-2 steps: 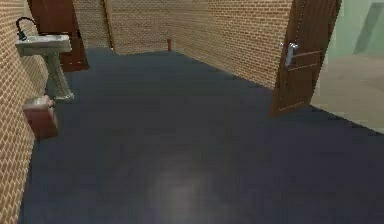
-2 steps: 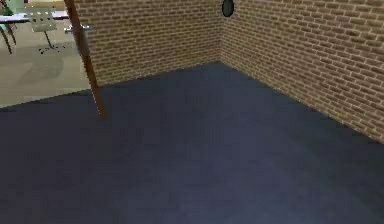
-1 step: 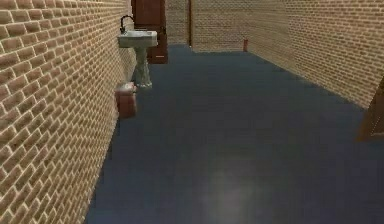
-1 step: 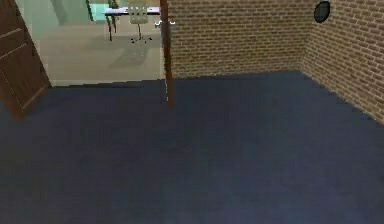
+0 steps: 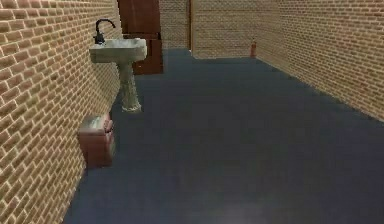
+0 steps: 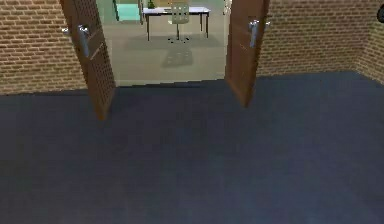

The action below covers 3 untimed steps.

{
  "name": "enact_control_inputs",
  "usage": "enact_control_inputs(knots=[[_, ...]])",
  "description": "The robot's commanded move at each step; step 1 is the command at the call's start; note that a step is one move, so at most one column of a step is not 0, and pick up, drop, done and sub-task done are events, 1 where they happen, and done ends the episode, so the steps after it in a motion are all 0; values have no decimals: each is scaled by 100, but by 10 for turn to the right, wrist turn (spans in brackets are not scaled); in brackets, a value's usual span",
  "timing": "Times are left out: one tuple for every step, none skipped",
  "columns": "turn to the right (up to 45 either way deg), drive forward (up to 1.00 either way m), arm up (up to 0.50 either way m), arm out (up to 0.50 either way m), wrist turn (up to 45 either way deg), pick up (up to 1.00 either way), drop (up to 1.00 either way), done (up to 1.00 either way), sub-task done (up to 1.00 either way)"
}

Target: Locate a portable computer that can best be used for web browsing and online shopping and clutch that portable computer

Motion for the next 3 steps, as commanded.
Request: enact_control_inputs(knots=[[0, 100, 0, 0, 0, 0, 0, 0, 0], [-30, 0, 0, 0, 0, 0, 0, 0, 0], [0, 100, 0, 0, 0, 0, 0, 0, 0]])
